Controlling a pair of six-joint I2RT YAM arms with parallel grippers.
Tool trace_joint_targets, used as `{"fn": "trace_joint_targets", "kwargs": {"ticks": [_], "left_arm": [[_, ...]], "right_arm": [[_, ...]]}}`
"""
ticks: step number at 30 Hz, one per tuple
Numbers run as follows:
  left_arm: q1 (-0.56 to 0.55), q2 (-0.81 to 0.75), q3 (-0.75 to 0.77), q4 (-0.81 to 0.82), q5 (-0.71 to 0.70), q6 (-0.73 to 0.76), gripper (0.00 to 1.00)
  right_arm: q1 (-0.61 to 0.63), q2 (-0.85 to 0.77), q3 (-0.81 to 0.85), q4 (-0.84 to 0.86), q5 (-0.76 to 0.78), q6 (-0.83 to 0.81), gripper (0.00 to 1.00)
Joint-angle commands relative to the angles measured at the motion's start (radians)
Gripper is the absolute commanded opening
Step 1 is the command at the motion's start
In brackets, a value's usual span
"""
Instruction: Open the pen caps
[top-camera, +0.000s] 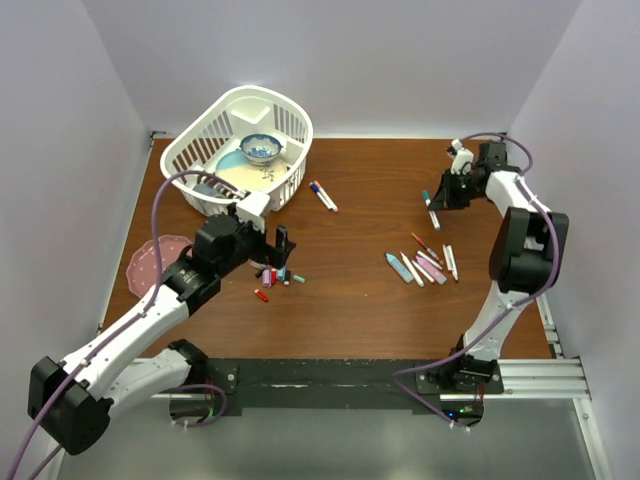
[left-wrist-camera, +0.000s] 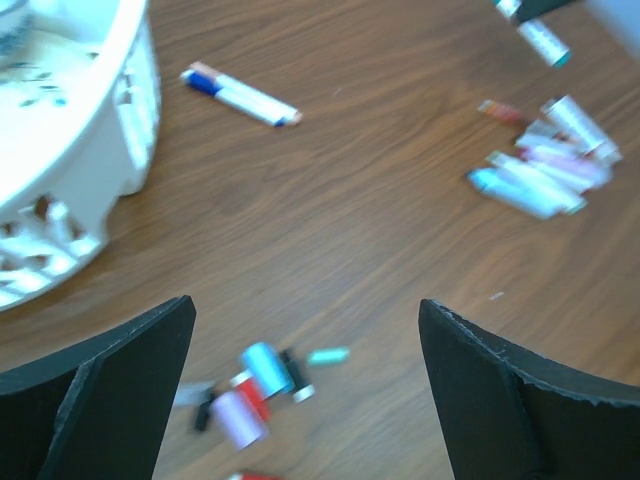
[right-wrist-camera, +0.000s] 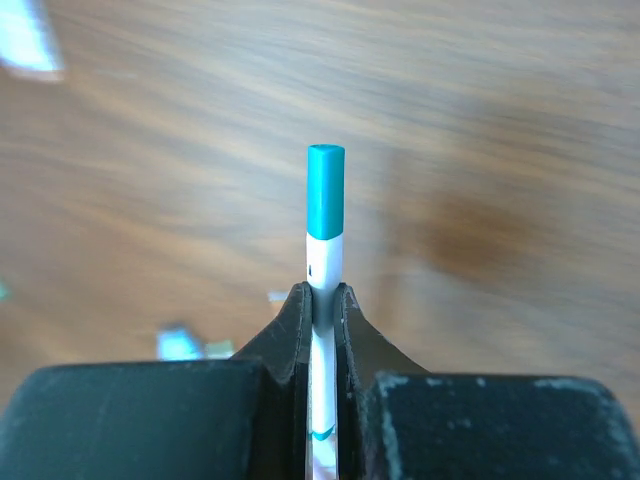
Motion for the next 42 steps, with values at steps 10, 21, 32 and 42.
{"fn": "trace_joint_targets", "kwargs": {"ticks": [10, 21, 32, 42], "left_arm": [[-0.015, 0.375, -0.122, 0.966, 0.318, -0.855, 1.0], [-0.196, 0.641, 0.176, 0.903, 0.021, -0.745, 0.88], [-0.234, 0.758, 0.3, 0.849, 0.028, -0.772, 0.72], [-0.238, 0.768, 0.306, 0.854, 0.034, -0.771, 0.57]], "right_arm": [[0.097, -0.489, -0.392, 0.11, -0.796, 0.004, 0.0], [0.156, -0.574, -0.468, 0.242, -0.798, 0.106, 0.0], [0.163, -0.566, -0.471, 0.246, -0.793, 0.106, 0.0], [0.189, -0.554, -0.475, 0.243, -0.77, 0.093, 0.0]]}}
